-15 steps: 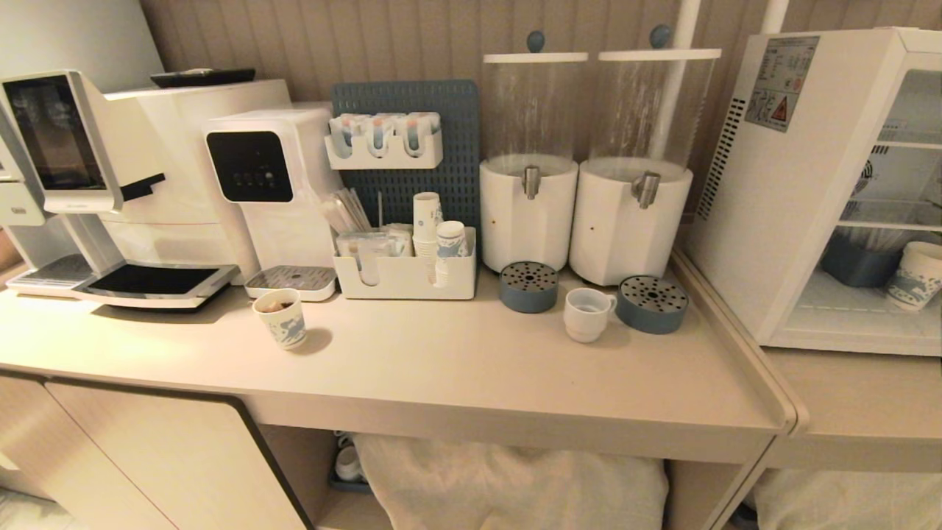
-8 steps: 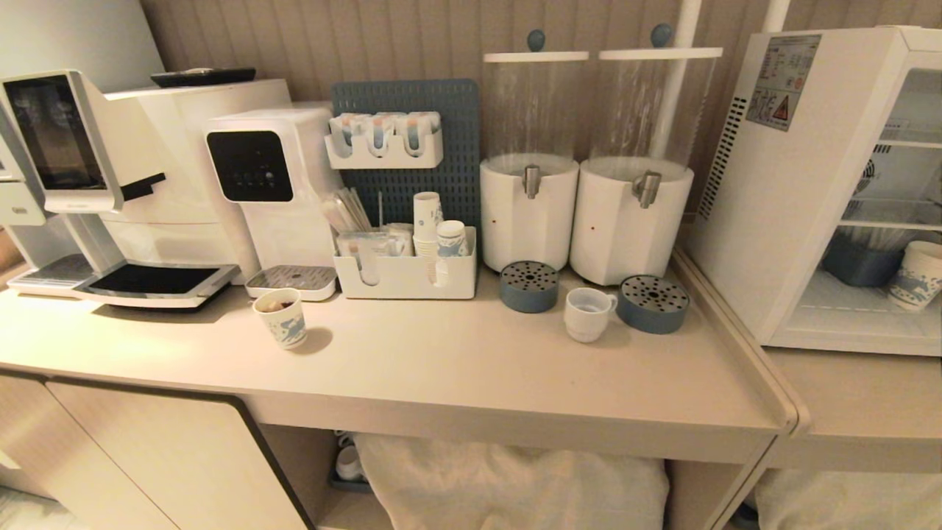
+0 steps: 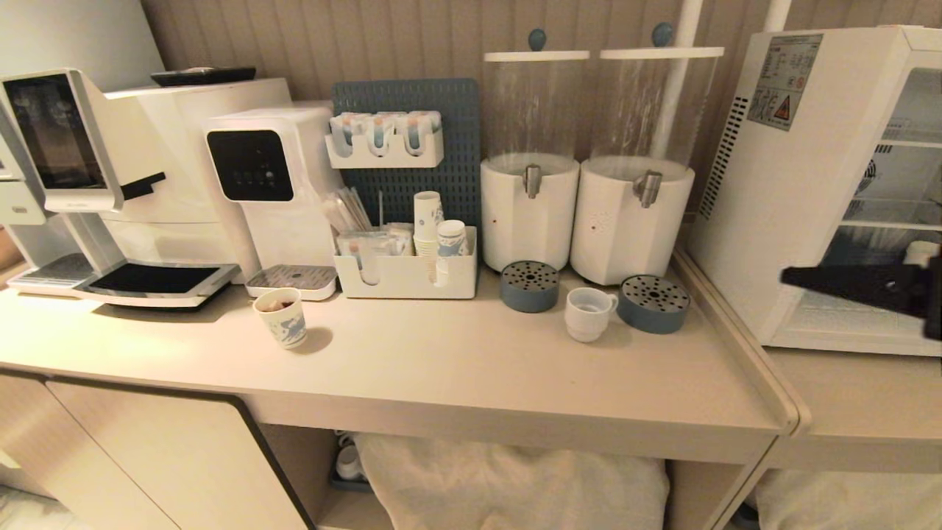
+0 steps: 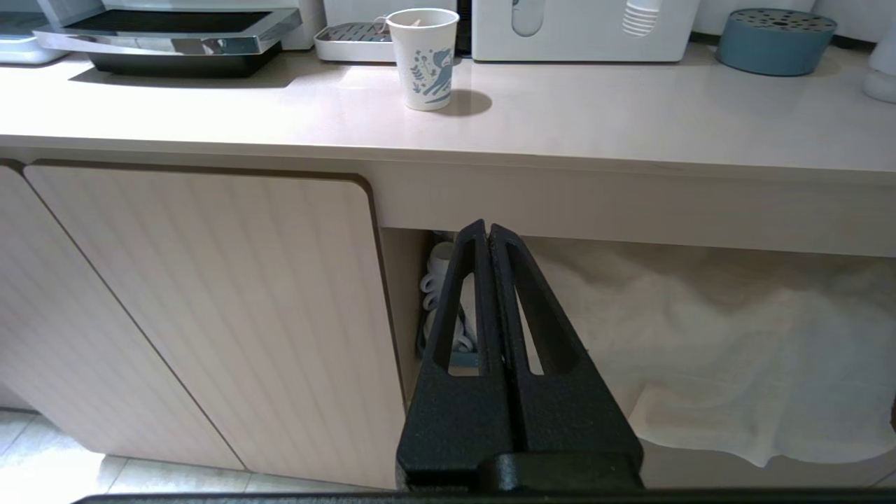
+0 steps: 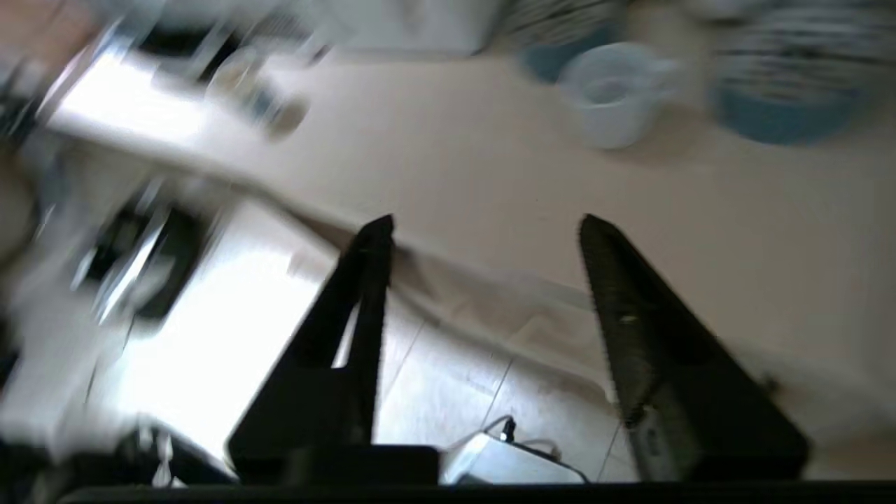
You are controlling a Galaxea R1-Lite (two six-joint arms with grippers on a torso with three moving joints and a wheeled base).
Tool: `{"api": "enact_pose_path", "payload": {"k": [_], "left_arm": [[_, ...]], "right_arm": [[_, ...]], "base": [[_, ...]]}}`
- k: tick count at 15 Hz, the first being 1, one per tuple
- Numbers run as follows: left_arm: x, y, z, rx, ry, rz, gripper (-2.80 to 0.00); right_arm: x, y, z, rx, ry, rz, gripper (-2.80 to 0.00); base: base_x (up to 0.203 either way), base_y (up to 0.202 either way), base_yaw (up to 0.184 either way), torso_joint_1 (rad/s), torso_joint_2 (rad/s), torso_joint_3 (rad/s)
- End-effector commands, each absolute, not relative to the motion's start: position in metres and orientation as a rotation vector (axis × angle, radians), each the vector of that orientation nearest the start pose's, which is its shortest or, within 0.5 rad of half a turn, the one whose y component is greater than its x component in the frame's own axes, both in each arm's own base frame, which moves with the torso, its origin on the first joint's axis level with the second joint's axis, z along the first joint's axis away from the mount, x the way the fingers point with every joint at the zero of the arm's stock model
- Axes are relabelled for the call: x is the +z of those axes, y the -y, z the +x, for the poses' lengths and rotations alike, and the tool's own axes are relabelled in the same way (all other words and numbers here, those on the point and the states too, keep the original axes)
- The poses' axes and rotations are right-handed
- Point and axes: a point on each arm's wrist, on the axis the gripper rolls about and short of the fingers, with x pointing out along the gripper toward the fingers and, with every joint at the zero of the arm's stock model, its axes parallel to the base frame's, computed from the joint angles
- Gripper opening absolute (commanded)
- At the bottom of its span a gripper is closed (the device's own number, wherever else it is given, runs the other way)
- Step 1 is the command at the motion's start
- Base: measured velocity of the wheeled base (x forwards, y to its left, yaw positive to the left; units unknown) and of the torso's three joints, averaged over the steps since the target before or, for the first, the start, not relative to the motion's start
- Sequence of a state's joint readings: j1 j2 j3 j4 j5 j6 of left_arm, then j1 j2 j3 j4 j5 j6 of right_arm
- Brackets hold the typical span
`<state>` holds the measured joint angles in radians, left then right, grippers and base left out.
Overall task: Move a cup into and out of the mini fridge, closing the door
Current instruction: Put the ceramic cup in the freezer
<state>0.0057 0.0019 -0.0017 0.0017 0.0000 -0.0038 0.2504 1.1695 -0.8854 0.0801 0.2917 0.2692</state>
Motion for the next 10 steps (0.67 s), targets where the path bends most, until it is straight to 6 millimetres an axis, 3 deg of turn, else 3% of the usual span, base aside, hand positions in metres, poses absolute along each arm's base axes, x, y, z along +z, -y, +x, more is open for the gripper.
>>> {"api": "enact_pose_path", "payload": {"k": [1,2,3,4,8,10], "left_arm": [[0.076,0.000,-0.023,0.006,-0.002,-0.005,-2.80],[0.076,0.000,-0.023,0.006,-0.002,-0.005,-2.80],[0.076,0.000,-0.023,0.006,-0.002,-0.006,-2.80],[0.076,0.000,-0.023,0.006,-0.001,-0.012,-2.80],[0.076,0.000,-0.023,0.006,-0.001,-0.015,-2.80],[0.076,0.000,-0.023,0.005,0.000,-0.021,-2.80]], "right_arm": [[0.220,-0.052,0.211,0.660,-0.430,0.210,0.00],[0.203,-0.053,0.228,0.723,-0.371,0.172,0.00],[0.186,-0.054,0.238,0.768,-0.340,0.150,-0.59],[0.168,-0.056,0.251,0.792,-0.310,0.128,-2.80],[0.107,-0.054,0.276,0.722,-0.125,-0.010,-2.80],[0.071,-0.052,0.285,0.690,-0.172,-0.026,-2.80]], "base": [[0.000,0.000,0.000,0.000,0.00,0.000],[0.000,0.000,0.000,0.000,0.00,0.000],[0.000,0.000,0.000,0.000,0.00,0.000],[0.000,0.000,0.000,0.000,0.00,0.000],[0.000,0.000,0.000,0.000,0.00,0.000],[0.000,0.000,0.000,0.000,0.00,0.000]]}}
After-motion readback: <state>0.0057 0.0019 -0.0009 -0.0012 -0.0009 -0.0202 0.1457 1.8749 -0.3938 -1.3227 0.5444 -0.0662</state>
